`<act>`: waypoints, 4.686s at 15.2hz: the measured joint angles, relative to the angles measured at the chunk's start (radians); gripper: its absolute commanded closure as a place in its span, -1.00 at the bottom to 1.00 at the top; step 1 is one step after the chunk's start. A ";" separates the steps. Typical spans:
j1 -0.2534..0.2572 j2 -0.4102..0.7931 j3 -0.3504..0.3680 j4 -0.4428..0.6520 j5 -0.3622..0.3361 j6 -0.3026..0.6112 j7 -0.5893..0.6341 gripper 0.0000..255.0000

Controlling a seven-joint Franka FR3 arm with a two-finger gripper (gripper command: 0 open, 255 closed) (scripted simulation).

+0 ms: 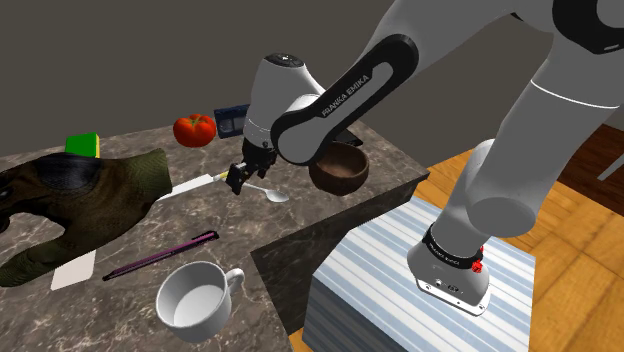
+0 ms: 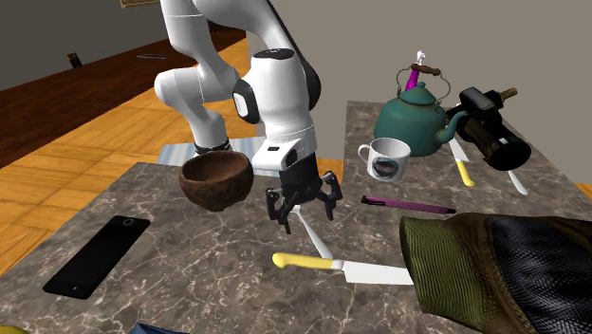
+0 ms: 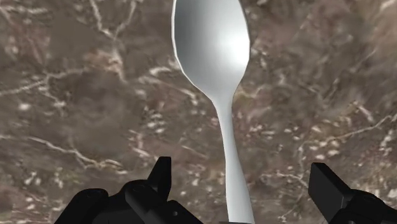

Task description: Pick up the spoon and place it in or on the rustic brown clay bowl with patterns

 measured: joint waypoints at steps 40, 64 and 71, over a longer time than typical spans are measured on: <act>0.003 -0.213 -0.022 0.175 0.050 -0.383 -0.028 1.00; -0.059 -0.847 -0.296 -0.201 0.051 -0.674 -0.331 1.00; -0.059 -0.862 -0.301 -0.300 0.054 -0.592 -0.347 1.00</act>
